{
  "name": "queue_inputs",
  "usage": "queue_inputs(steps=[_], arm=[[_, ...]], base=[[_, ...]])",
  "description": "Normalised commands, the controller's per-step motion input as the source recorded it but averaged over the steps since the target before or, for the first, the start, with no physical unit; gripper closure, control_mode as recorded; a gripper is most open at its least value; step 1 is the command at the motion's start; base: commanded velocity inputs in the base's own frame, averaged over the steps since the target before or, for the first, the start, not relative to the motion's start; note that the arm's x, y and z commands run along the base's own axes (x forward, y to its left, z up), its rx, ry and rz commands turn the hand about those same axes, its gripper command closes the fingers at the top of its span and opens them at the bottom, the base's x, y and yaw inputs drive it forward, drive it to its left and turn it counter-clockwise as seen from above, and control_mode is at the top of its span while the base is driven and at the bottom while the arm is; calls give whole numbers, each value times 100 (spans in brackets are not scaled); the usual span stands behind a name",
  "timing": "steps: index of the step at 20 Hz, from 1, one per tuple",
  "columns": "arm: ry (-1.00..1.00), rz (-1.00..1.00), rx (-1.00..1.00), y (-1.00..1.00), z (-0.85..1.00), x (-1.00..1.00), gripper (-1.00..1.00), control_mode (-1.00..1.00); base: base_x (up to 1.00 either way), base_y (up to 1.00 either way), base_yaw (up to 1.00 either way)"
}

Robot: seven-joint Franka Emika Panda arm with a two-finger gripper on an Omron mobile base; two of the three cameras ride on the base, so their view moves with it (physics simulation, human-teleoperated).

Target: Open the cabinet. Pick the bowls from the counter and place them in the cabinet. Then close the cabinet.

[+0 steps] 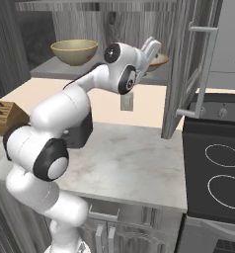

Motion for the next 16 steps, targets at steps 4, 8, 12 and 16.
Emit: queue_inputs(steps=[4,8,12,16], arm=[[-10,0,2,0,11,-59,-100,-100],[0,0,3,0,21,-50,-100,-100],[2,0,5,0,26,-54,-100,-100],[14,0,5,0,38,-56,-100,-100]], base=[[0,0,0],[0,0,0],[0,0,0],[0,0,0]])
